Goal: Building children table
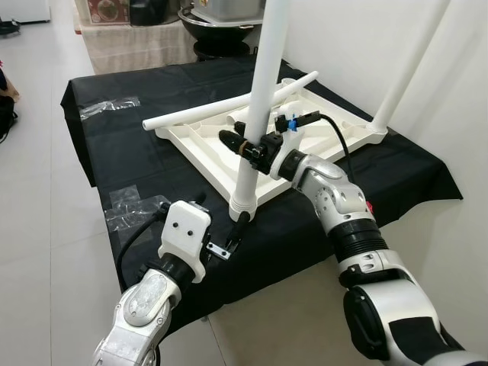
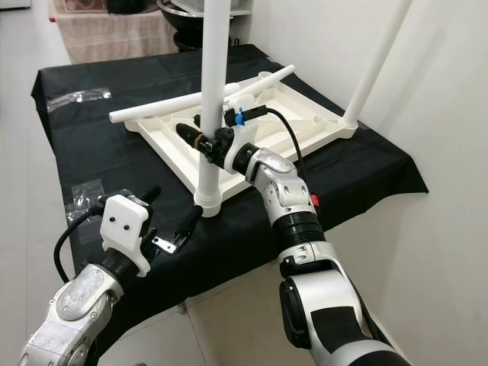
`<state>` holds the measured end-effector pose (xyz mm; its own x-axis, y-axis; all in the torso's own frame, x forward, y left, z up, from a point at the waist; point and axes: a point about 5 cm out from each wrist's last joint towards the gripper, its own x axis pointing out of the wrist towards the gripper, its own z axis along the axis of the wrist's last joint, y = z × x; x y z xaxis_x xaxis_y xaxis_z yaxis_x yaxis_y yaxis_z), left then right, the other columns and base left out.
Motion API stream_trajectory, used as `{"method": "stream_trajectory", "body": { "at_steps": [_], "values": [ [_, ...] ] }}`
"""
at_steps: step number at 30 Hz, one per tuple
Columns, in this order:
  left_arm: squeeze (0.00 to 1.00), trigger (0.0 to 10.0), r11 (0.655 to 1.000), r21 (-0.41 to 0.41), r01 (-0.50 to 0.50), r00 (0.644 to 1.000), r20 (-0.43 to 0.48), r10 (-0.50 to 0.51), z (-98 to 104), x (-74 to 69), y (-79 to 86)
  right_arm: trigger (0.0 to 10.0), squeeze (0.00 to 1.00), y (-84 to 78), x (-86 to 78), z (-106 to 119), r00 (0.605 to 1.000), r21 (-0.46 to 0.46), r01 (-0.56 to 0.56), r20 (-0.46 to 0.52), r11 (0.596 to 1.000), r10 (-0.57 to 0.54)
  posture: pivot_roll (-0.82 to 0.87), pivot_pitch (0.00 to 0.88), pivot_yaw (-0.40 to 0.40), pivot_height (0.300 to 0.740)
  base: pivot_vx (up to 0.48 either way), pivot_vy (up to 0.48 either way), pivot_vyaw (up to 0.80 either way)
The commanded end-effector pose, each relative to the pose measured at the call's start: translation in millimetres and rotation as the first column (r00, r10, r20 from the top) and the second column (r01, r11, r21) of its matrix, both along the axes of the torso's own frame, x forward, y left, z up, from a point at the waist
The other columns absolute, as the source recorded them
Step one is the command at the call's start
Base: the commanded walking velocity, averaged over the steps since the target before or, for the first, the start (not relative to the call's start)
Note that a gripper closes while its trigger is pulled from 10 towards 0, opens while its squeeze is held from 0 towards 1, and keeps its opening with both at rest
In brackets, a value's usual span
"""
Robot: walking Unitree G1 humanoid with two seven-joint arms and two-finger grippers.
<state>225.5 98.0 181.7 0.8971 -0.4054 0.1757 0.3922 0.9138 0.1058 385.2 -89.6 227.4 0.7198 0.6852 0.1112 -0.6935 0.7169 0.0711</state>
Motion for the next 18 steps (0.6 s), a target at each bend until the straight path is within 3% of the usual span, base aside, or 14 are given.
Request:
{"method": "stream_trajectory", "body": {
  "at_steps": [1,2,3,4,6,7,9,11,12,13,14,16,17,18],
  "values": [
    [0.00,10.0,1.000,0.009,-0.001,1.000,0.012,0.001,1,0.2,0.9,0.0,0.00,-10.3,3.1,1,0.995,0.018,0.103,0.005,0.995,-0.103,0.03,0.008,-0.087,0.740,0.000,0.000,0.00],
    [0.00,10.0,1.000,0.008,0.001,1.000,0.010,-0.001,1,0.4,0.2,0.0,0.00,-20.0,7.5,-1,0.968,0.016,0.251,-0.013,0.968,-0.251,0.03,0.013,-0.082,0.740,0.000,0.000,0.00],
    [0.00,10.0,1.000,0.008,0.001,1.000,0.010,-0.001,1,0.4,0.2,0.0,0.00,-20.0,7.5,-1,0.968,0.016,0.251,-0.013,0.968,-0.251,0.03,0.013,-0.082,0.740,0.000,0.000,0.00],
    [0.00,10.0,1.000,0.004,0.003,1.000,0.006,-0.003,0,0.3,-0.9,0.0,0.00,-32.9,9.5,-5,0.904,-0.006,0.426,-0.025,0.905,-0.426,0.03,0.014,-0.077,0.740,0.000,0.000,0.00],
    [0.00,10.0,1.000,0.001,0.010,1.000,0.002,-0.010,-1,0.3,-3.3,0.0,0.00,-56.7,4.4,-13,0.709,-0.039,0.704,-0.038,0.710,-0.705,0.02,0.018,-0.078,0.740,0.000,0.000,0.00],
    [0.00,10.0,1.000,0.000,0.011,1.000,0.001,-0.011,-1,0.3,-3.9,0.0,0.00,-62.9,0.1,-15,0.631,-0.044,0.774,-0.042,0.632,-0.775,0.02,0.021,-0.076,0.740,0.000,0.000,0.00],
    [0.00,10.0,1.000,0.000,0.011,1.000,0.001,-0.011,-1,0.3,-3.9,0.0,0.00,-62.9,0.1,-15,0.631,-0.044,0.774,-0.042,0.632,-0.775,0.02,0.021,-0.076,0.740,0.000,0.000,0.00],
    [0.00,10.0,1.000,-0.001,0.008,1.000,0.002,-0.008,-1,0.9,-4.0,0.0,0.00,-72.2,-12.2,-17,0.438,-0.058,0.895,-0.065,0.442,-0.897,0.02,0.024,-0.078,0.740,0.000,0.000,0.00],
    [0.00,10.0,1.000,-0.001,0.008,1.000,0.002,-0.008,-1,0.9,-4.0,0.0,0.00,-72.2,-12.2,-17,0.438,-0.058,0.895,-0.065,0.442,-0.897,0.02,0.024,-0.078,0.740,0.000,0.000,0.00],
    [0.00,10.0,1.000,-0.001,0.007,1.000,0.002,-0.007,-1,1.1,-3.6,0.0,0.00,-73.8,-16.2,-17,0.377,-0.065,0.922,-0.080,0.382,-0.923,0.02,0.028,-0.078,0.740,0.000,0.000,0.00],
    [0.00,10.0,1.000,-0.001,0.006,1.000,0.002,-0.006,-1,1.1,-3.3,0.0,0.00,-73.5,-18.3,-17,0.349,-0.069,0.932,-0.090,0.355,-0.933,0.03,0.028,-0.077,0.740,0.000,0.000,0.00],
    [0.00,10.0,1.000,-0.001,0.006,1.000,0.002,-0.006,-1,1.1,-3.3,0.0,0.00,-73.5,-18.3,-17,0.349,-0.069,0.932,-0.090,0.355,-0.933,0.03,0.028,-0.077,0.740,0.000,0.000,0.00],
    [0.00,10.0,1.000,0.001,0.004,1.000,0.002,-0.004,0,1.6,-2.4,10.0,0.00,-55.1,-14.3,-7,0.461,-0.028,0.886,-0.065,0.464,-0.885,0.02,0.032,-0.076,0.740,0.000,0.000,0.00],
    [0.00,10.0,1.000,0.002,0.003,1.000,0.002,-0.003,0,2.0,-2.2,10.0,0.00,-46.7,-11.9,-3,0.523,-0.012,0.852,-0.039,0.523,-0.852,0.02,0.034,-0.076,0.740,0.000,0.000,0.00]
  ]
}}
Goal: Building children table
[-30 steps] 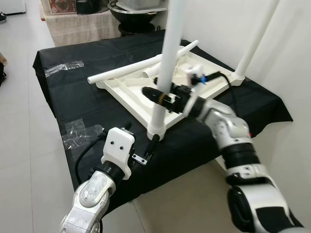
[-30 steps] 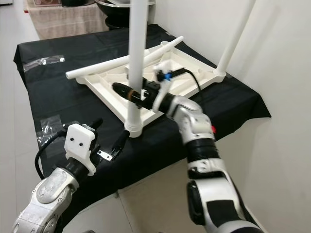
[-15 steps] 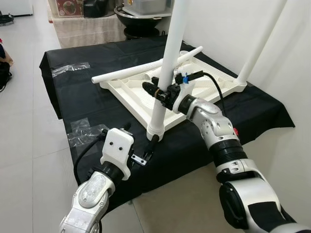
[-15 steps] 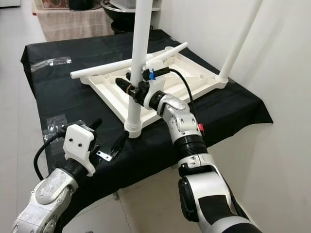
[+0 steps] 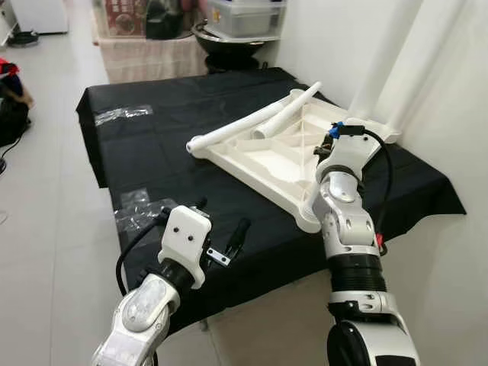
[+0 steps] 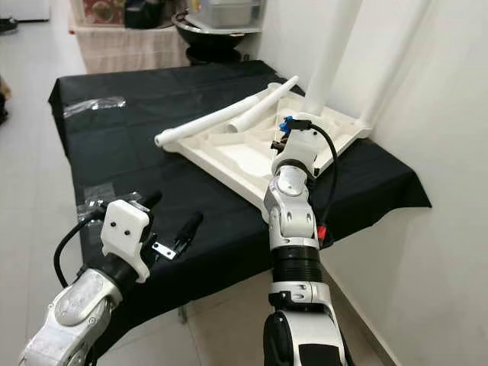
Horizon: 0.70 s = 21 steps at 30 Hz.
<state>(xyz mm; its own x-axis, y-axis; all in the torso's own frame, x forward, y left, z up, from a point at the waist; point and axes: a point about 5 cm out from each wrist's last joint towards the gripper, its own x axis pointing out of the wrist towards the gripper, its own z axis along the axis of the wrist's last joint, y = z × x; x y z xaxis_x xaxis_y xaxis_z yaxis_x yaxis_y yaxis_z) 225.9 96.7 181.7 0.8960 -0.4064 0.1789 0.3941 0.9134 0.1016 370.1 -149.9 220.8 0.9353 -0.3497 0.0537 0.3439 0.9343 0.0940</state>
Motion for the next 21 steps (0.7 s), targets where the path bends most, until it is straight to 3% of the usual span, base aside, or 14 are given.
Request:
{"method": "stream_trajectory", "body": {
  "at_steps": [1,2,3,6,7,8,13,14,15,16,17,18,20,21],
  "values": [
    [0.00,10.0,1.000,0.008,0.001,1.000,0.001,-0.001,0,1.6,-0.9,10.0,0.00,13.7,3.3,4,0.995,-0.012,-0.096,0.018,0.995,0.096,0.02,0.034,-0.076,0.740,0.000,0.000,0.00],
    [0.00,10.0,1.000,0.008,0.001,1.000,0.001,-0.001,0,1.6,-0.9,10.0,0.00,13.7,3.3,4,0.995,-0.012,-0.096,0.018,0.995,0.096,0.02,0.034,-0.076,0.740,0.000,0.000,0.00],
    [0.00,10.0,1.000,0.009,0.001,1.000,0.002,-0.001,0,1.9,-0.9,10.0,1.00,17.5,4.4,7,0.990,-0.022,-0.131,0.039,0.991,0.132,0.02,0.034,-0.078,0.740,0.000,0.000,0.00],
    [0.00,10.0,1.000,0.006,-0.001,1.000,0.003,0.001,0,2.6,-1.1,10.0,1.00,16.5,6.0,11,0.990,-0.023,-0.122,0.062,0.992,0.124,0.02,0.036,-0.080,0.740,0.000,0.000,0.00],
    [0.00,10.0,1.000,0.005,-0.002,1.000,0.004,0.002,0,2.8,-0.9,10.0,0.73,12.3,6.8,12,0.992,-0.036,-0.104,0.061,0.994,0.106,0.02,0.041,-0.078,0.740,0.000,0.000,0.00],
    [0.00,10.0,1.000,0.004,-0.005,1.000,0.004,0.005,0,3.0,-0.4,10.0,0.00,7.2,8.2,13,0.995,-0.061,-0.086,0.050,0.994,0.090,0.02,0.044,-0.076,0.740,0.000,0.000,0.00],
    [0.00,10.0,1.000,0.001,-0.007,1.000,-0.006,0.007,-2,3.0,1.0,10.0,0.00,1.9,10.3,7,0.993,-0.076,-0.121,-0.010,0.990,0.121,0.01,0.048,-0.070,0.740,0.000,0.000,0.00],
    [0.00,10.0,1.000,-0.003,-0.009,1.000,-0.007,0.009,-2,3.3,0.7,10.0,0.00,4.5,14.3,-1,0.971,-0.005,-0.236,-0.041,0.972,0.236,0.02,0.050,-0.071,0.740,0.000,0.000,0.00],
    [0.00,10.0,1.000,-0.003,-0.009,1.000,-0.007,0.009,-2,3.3,0.7,10.0,0.00,4.5,14.3,-1,0.971,-0.005,-0.236,-0.041,0.972,0.236,0.02,0.050,-0.071,0.740,0.000,0.000,0.00],
    [0.00,10.0,1.000,-0.004,-0.010,1.000,-0.006,0.010,-1,3.8,0.3,10.0,0.00,10.8,17.3,-9,0.917,0.044,-0.391,-0.071,0.920,0.393,0.02,0.051,-0.072,0.740,0.000,0.000,0.00],
    [0.00,10.0,1.000,-0.004,-0.011,1.000,-0.004,0.011,-1,4.2,0.1,10.0,0.00,21.9,14.4,-23,0.784,0.075,-0.603,-0.131,0.794,0.607,0.02,0.051,-0.072,0.740,0.000,0.000,0.00],
    [0.00,10.0,1.000,-0.004,-0.011,1.000,-0.004,0.011,-1,4.2,0.1,10.0,0.00,21.9,14.4,-23,0.784,0.075,-0.603,-0.131,0.794,0.607,0.02,0.051,-0.072,0.740,0.000,0.000,0.00],
    [0.00,10.0,1.000,0.001,-0.006,1.000,0.000,0.006,0,5.2,-0.4,10.0,0.00,30.2,-1.5,-43,0.506,0.069,-0.848,-0.194,0.526,0.840,0.02,0.055,-0.069,0.740,0.000,0.000,0.00],
    [0.00,10.0,1.000,0.001,-0.006,1.000,0.000,0.006,0,5.2,-0.4,10.0,0.00,30.2,-1.5,-43,0.506,0.069,-0.848,-0.194,0.526,0.840,0.02,0.055,-0.069,0.740,0.000,0.000,0.00]
  ]
}}
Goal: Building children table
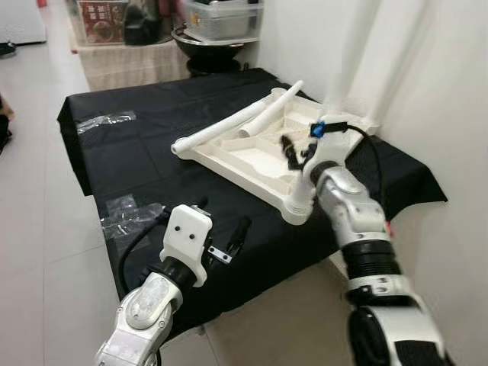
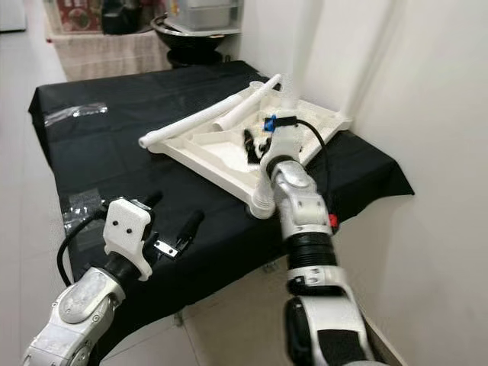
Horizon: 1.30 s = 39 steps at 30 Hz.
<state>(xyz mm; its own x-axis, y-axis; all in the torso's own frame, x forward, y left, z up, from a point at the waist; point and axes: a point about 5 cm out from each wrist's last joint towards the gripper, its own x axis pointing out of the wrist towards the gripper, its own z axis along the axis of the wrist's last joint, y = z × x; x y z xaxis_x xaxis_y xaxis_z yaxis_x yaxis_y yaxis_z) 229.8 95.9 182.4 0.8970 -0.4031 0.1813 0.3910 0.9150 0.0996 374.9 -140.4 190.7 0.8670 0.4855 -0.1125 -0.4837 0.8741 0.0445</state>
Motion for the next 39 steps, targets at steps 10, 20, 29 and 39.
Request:
{"method": "stream_trajectory", "body": {
  "at_steps": [10,20,29,39],
  "values": [
    [0.00,10.0,1.000,-0.003,-0.003,1.000,0.008,0.003,2,1.2,2.2,10.0,0.00,33.8,-9.0,25,0.896,0.092,-0.439,0.118,0.894,0.428,0.02,0.060,-0.069,0.740,0.000,0.000,0.00],
    [0.00,10.0,1.000,-0.012,-0.002,1.000,0.011,0.002,4,-0.6,1.4,0.0,0.00,66.7,7.4,36,0.892,0.013,-0.435,0.147,0.901,0.428,0.03,0.070,-0.083,0.740,0.000,0.000,0.00],
    [0.00,10.0,1.000,-0.015,-0.011,1.000,0.010,0.011,4,0.0,1.6,0.0,0.00,50.9,18.2,47,0.962,0.059,-0.196,0.202,0.979,0.181,0.02,0.074,-0.078,0.740,0.000,0.000,0.00],
    [0.00,10.0,1.000,-0.020,-0.005,1.000,0.015,0.005,4,3.9,-1.4,0.0,0.00,-10.5,17.2,39,0.768,0.092,0.615,0.154,0.783,-0.622,0.00,0.070,-0.076,0.740,0.000,0.000,0.00]
  ]
}}
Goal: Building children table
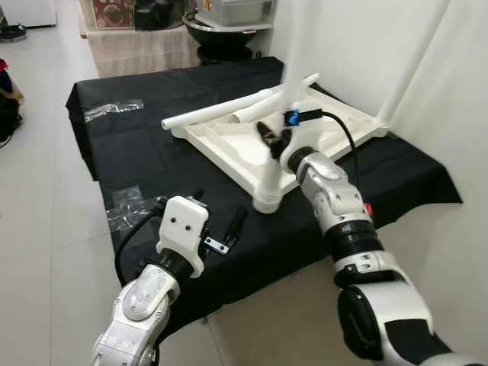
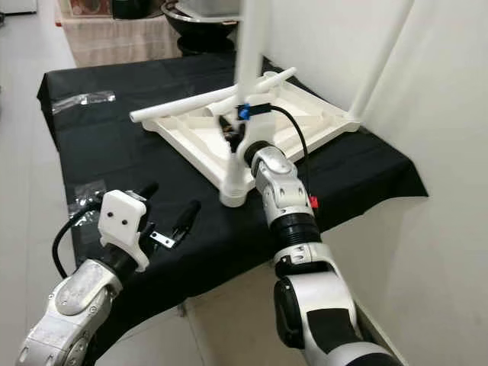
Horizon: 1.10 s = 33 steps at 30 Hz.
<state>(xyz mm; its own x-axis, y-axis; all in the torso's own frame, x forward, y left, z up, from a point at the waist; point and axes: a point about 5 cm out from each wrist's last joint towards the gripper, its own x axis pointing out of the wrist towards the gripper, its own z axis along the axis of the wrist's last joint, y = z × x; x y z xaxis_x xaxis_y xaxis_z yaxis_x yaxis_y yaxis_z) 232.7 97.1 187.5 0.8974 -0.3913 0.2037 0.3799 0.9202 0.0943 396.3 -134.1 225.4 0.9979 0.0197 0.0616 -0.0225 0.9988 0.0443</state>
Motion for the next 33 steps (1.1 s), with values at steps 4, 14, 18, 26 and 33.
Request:
{"method": "stream_trajectory", "body": {
  "at_steps": [4,14,18,26,33],
  "values": [
    [0.00,10.0,1.000,-0.008,0.006,1.000,-0.002,-0.006,-1,1.1,-3.0,0.0,0.00,-25.8,-14.3,2,0.934,0.027,0.358,-0.012,0.933,-0.358,0.00,0.075,-0.075,0.740,0.000,0.000,0.00],
    [0.00,10.0,1.000,-0.008,0.008,1.000,-0.003,-0.008,0,0.1,-1.8,10.0,0.00,-12.9,-6.0,21,0.966,0.114,0.246,0.048,0.962,-0.253,0.01,0.074,-0.075,0.740,0.000,0.000,0.00],
    [0.00,10.0,1.000,-0.008,0.008,1.000,-0.003,-0.008,-1,0.8,-2.0,10.0,1.00,-15.5,-7.7,28,0.965,0.077,0.231,0.107,0.970,-0.239,0.00,0.075,-0.077,0.740,0.000,0.000,0.00],
    [0.00,10.0,1.000,-0.007,0.003,1.000,-0.004,-0.003,-1,2.0,-0.9,10.0,0.00,-17.9,-1.4,24,0.992,0.111,-0.124,0.039,0.986,0.121,-0.01,0.082,-0.069,0.740,0.000,0.000,0.00],
    [0.00,10.0,1.000,-0.008,0.010,1.000,0.006,-0.010,2,4.9,-2.1,10.0,0.00,1.5,-40.3,15,0.525,0.065,-0.851,0.064,0.521,0.849,0.00,0.081,-0.072,0.740,0.000,0.000,0.00]
  ]
}}
